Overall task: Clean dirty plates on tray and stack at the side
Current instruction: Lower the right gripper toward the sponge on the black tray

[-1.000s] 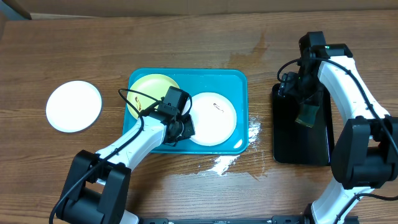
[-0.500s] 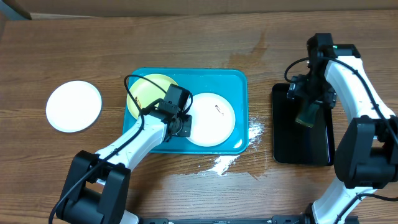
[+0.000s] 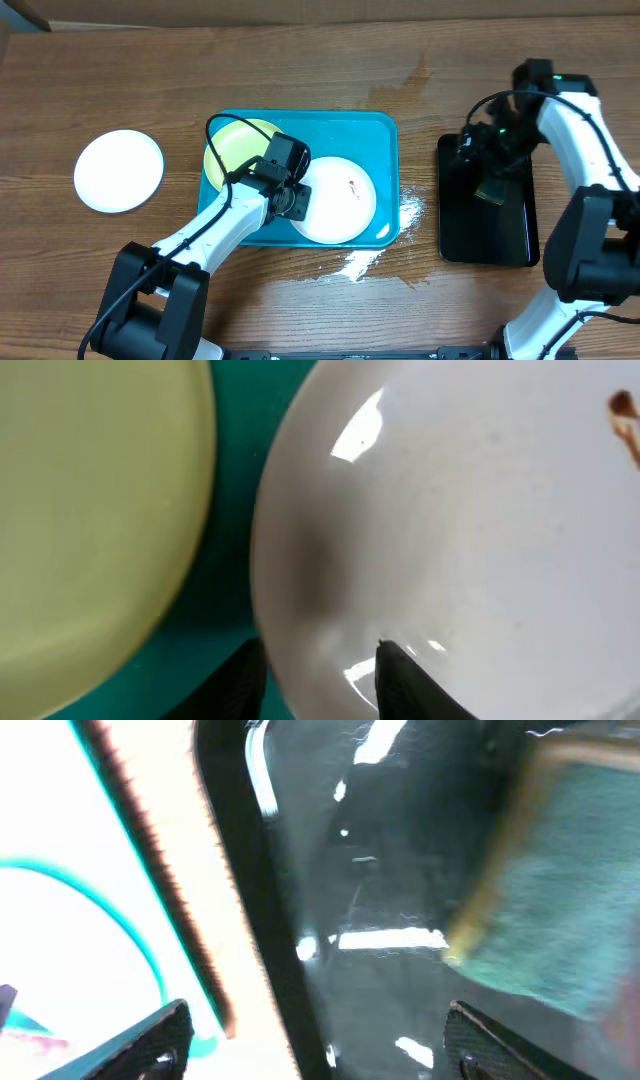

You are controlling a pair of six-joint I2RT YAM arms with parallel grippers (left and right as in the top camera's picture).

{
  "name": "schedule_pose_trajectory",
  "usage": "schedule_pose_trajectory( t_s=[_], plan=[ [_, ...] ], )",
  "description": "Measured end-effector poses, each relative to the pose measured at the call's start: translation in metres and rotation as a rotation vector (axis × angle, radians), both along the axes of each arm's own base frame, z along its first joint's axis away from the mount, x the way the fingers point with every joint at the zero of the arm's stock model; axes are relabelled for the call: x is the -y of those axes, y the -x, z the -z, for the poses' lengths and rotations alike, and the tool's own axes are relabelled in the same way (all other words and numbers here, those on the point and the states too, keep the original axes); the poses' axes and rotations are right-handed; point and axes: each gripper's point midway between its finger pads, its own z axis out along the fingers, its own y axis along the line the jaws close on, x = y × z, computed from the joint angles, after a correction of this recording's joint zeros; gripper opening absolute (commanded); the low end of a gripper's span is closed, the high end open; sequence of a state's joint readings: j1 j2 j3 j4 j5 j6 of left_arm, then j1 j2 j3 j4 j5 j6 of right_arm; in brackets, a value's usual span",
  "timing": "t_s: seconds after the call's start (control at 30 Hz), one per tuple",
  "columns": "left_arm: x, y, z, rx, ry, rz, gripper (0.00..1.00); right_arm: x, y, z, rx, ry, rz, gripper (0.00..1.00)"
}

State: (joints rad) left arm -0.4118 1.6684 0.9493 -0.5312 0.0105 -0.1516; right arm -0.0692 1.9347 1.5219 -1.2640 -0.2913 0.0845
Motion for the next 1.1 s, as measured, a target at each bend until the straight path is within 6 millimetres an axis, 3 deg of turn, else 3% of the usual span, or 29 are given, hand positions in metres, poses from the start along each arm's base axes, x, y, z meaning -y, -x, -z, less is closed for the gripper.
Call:
schedule_pose_trajectory(
  t_s=[0.2, 0.37, 0.43, 0.5, 0.8, 0.97, 1.1],
  plan=[
    [0.015, 0.009, 0.0, -0.05, 0.087, 0.014, 0.39, -0.039, 0.01, 0.033, 0.017, -0.016, -0.119, 0.66],
    [0.017, 0.013, 0.0, -0.071, 0.108, 0.01, 0.4, -0.056, 0.01, 0.054, 0.07, -0.011, -0.173, 0.45],
    [0.018, 0.014, 0.0, -0.075, 0.113, 0.007, 0.4, -0.06, 0.008, 0.059, 0.088, -0.002, -0.187, 0.41],
    [0.019, 0.014, 0.0, -0.077, 0.117, 0.002, 0.4, -0.061, 0.006, 0.061, 0.105, 0.006, -0.198, 0.35],
    [0.017, 0.019, 0.001, -0.1, 0.116, -0.012, 0.43, -0.066, -0.015, 0.06, 0.199, 0.014, -0.211, 0.31],
    [0.017, 0.02, 0.001, -0.106, 0.113, -0.013, 0.43, -0.067, -0.025, 0.058, 0.245, 0.015, -0.213, 0.17],
    [0.017, 0.02, 0.002, -0.107, 0.113, -0.013, 0.43, -0.068, -0.034, 0.057, 0.281, 0.013, -0.209, 0.17]
  ],
)
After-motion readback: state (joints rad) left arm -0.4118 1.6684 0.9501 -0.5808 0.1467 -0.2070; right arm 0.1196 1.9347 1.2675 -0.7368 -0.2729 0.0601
